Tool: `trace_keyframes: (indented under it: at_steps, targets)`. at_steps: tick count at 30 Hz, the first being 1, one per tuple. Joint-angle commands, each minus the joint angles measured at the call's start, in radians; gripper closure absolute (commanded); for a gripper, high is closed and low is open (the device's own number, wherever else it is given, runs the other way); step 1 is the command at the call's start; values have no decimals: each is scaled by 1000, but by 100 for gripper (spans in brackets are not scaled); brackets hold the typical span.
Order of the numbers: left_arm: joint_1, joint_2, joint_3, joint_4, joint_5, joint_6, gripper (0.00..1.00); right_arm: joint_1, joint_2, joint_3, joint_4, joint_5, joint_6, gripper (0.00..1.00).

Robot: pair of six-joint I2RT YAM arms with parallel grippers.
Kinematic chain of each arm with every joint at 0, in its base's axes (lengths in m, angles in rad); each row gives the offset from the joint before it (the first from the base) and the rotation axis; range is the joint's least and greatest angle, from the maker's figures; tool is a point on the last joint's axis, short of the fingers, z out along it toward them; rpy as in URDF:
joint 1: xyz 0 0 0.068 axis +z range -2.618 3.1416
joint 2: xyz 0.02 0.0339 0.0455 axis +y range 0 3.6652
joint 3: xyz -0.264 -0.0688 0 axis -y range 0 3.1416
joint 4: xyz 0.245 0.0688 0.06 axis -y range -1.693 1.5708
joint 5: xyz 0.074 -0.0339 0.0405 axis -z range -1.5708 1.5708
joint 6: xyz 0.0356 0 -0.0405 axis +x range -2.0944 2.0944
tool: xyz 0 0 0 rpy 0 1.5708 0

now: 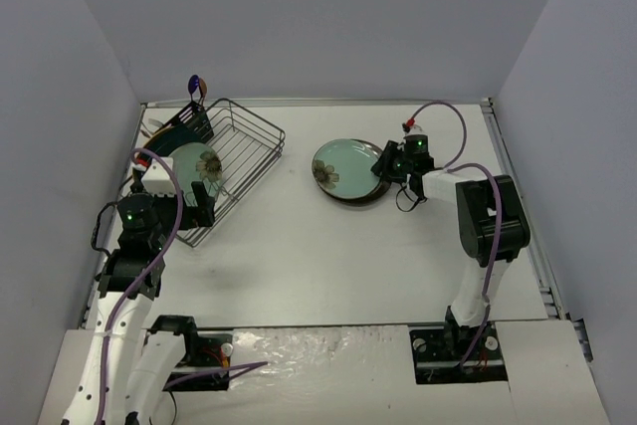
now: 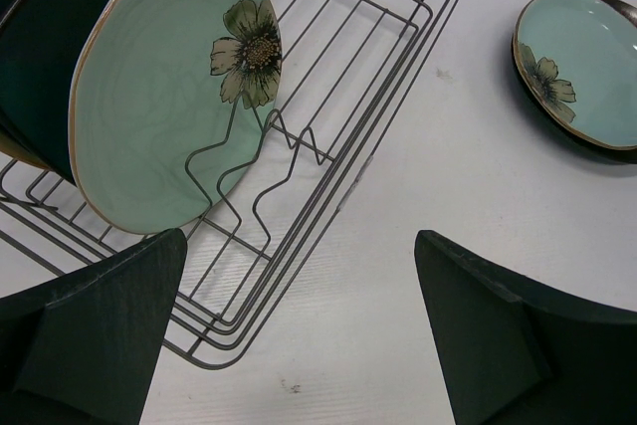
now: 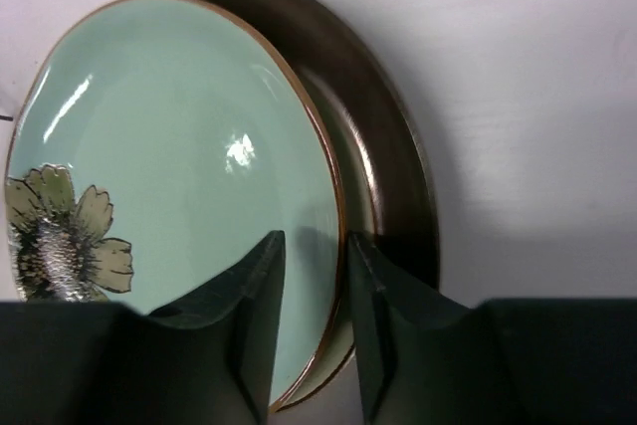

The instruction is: Load the plates into the dish rack

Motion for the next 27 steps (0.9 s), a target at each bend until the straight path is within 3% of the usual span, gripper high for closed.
trace_keyframes:
  at_steps: [1, 4, 7, 27]
  targets:
    - [-4, 10, 27, 55, 18, -5, 3, 28, 39, -37, -172, -84, 1, 80]
    - [-3, 10, 27, 55, 18, -5, 3, 27, 12, -36, -175, -76, 8, 96]
    - [-3, 11, 27, 56, 19, -5, 3, 27, -16, -38, -180, -67, 16, 100]
    - [-3, 16, 27, 53, 21, -4, 3, -97, -360, -144, -283, -51, 73, 100]
